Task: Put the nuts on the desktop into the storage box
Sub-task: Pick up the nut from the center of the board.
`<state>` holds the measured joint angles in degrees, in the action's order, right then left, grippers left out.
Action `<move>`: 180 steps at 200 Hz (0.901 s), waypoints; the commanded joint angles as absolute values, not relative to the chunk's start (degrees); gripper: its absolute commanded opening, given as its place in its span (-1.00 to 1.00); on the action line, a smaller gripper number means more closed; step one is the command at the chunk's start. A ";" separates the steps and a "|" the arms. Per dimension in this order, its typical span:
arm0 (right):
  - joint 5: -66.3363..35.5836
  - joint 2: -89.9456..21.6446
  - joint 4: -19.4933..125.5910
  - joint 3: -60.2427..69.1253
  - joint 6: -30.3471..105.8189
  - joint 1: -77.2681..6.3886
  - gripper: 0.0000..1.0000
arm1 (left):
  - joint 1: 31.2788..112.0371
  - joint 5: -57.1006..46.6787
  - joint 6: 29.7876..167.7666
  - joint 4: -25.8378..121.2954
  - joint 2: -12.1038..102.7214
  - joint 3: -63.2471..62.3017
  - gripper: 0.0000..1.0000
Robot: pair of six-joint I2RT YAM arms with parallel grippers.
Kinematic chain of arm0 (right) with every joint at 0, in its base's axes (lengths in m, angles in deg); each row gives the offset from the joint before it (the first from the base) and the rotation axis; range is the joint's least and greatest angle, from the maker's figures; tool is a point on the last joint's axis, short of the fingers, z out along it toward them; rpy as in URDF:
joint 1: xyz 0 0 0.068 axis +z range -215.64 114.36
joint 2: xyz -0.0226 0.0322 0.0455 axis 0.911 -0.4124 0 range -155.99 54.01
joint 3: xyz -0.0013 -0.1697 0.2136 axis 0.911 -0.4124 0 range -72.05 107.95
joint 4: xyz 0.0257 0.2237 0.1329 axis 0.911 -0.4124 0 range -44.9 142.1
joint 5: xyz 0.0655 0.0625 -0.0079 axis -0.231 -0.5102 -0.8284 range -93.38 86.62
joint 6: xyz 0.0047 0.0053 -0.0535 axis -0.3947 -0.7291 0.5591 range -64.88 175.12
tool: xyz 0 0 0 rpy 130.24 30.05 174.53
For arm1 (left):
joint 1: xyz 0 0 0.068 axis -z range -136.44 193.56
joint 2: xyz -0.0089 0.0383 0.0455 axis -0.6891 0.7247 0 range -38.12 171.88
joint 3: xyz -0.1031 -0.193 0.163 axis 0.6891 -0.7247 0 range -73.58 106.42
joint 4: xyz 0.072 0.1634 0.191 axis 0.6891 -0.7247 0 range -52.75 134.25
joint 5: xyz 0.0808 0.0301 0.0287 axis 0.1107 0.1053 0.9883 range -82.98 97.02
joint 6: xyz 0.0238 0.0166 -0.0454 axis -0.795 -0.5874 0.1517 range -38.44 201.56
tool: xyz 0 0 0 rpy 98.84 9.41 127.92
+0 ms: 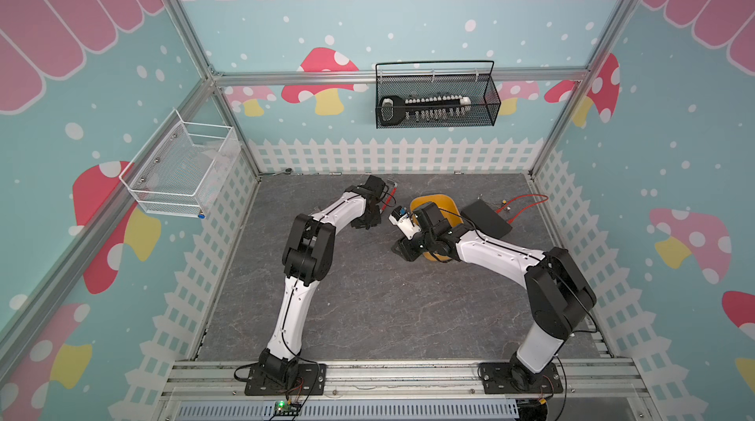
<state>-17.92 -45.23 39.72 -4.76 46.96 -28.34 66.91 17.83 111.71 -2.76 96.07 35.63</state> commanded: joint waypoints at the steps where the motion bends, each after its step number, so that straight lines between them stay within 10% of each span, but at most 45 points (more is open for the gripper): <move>1: -17.03 -44.61 39.48 -4.99 46.86 -27.78 -0.08 | 67.16 17.07 111.44 -4.01 97.93 35.23 -0.44; 41: -16.68 -44.37 39.27 -5.08 46.81 -27.84 -0.08 | 67.20 17.54 111.52 -4.01 97.63 35.08 -1.00; 180: -2.81 -14.83 33.62 -20.42 42.28 -30.37 -0.04 | 83.11 19.89 112.52 -4.09 82.57 39.42 -1.00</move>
<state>-5.53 -20.31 36.83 -17.57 44.22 -28.87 79.44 18.70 111.38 -3.70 84.81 36.79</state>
